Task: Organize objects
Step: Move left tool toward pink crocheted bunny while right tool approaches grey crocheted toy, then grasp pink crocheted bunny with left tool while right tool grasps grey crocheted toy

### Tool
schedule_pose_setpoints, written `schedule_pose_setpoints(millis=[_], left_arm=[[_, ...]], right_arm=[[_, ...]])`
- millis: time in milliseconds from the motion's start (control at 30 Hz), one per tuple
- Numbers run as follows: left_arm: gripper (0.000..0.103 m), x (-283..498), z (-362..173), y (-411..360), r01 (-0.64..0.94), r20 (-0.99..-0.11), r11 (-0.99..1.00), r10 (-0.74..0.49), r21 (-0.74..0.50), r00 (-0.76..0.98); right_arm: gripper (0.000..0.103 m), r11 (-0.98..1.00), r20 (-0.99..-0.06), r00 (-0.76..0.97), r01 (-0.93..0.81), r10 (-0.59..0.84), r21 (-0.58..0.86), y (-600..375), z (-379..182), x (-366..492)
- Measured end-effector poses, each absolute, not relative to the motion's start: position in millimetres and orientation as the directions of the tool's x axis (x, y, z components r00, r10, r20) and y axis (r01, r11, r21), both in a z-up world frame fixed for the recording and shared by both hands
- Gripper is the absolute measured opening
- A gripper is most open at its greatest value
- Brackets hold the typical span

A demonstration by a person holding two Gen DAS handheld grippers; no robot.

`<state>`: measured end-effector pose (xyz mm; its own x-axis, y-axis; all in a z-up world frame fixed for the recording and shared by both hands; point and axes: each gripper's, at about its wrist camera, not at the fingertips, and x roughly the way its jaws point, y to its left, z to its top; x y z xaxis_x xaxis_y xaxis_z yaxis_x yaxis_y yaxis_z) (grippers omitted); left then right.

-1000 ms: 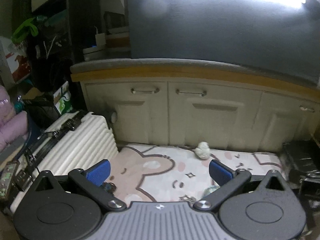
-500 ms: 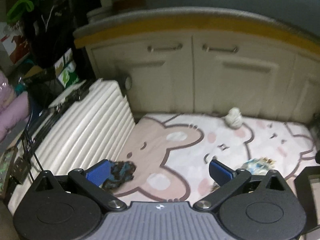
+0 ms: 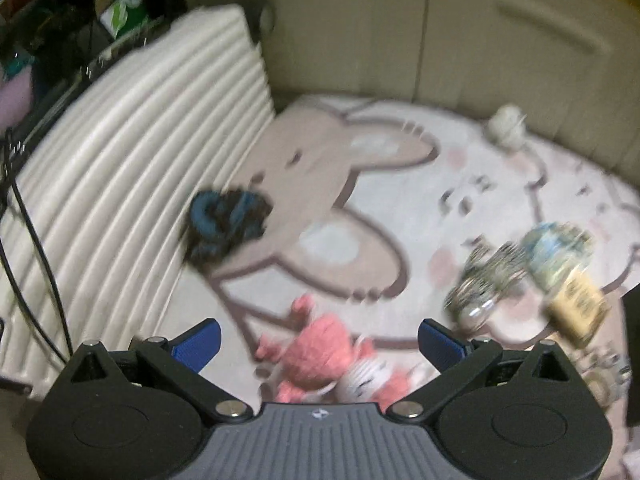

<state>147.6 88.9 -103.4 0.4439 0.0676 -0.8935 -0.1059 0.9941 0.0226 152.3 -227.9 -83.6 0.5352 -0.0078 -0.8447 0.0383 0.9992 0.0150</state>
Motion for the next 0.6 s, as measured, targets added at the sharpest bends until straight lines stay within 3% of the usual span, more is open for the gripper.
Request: schedule_pose_setpoints(millis=[467, 600], left_arm=[[0.103, 145.1, -142.6, 78.4, 0.031, -0.945, 0.998, -0.062, -0.054, 0.321], [0.099, 146.7, -148.8, 76.2, 0.029, -0.953, 0.998, -0.068, -0.062, 0.295]], right_arm=[[0.075, 0.999, -0.939, 0.344, -0.049, 0.027, 0.010, -220.6, -124.4, 161.9], [0.074, 0.996, -0.950, 0.312, -0.081, 0.000, -0.027, -215.3, -134.6, 163.2]])
